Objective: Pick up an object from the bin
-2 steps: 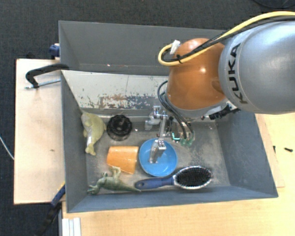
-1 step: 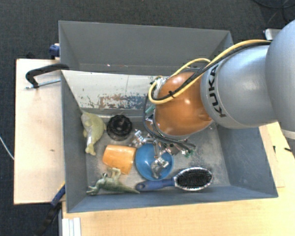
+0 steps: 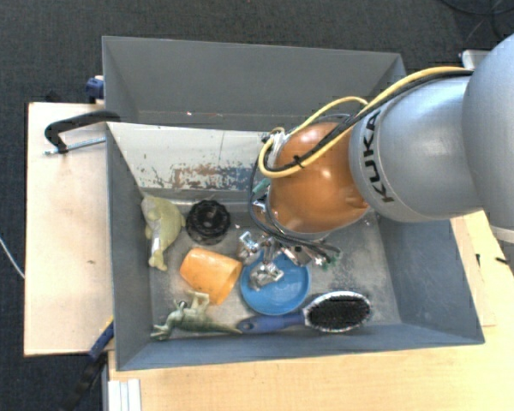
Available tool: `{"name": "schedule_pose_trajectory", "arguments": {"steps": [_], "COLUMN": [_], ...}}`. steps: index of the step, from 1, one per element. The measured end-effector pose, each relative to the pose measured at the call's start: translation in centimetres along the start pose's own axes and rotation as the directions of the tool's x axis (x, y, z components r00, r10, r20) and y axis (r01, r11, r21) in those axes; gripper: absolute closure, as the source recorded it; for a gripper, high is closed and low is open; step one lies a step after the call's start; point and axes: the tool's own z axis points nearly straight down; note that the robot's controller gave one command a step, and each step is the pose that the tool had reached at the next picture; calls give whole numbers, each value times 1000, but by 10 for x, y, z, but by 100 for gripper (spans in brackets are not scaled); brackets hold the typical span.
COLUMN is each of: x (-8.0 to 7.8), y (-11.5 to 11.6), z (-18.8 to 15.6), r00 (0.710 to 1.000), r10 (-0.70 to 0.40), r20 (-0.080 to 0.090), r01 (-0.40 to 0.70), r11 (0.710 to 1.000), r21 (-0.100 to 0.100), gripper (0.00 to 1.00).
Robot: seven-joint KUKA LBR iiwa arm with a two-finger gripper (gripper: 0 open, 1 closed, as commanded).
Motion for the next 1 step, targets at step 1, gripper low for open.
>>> {"name": "schedule_pose_trajectory", "arguments": {"steps": [1], "x": [-10], "y": [-88], "z": [-193], "r00": [993], "r10": [-112], "r20": [-26], "r01": [112], "r11": [994], "r21": [-10], "gripper": [100]}}
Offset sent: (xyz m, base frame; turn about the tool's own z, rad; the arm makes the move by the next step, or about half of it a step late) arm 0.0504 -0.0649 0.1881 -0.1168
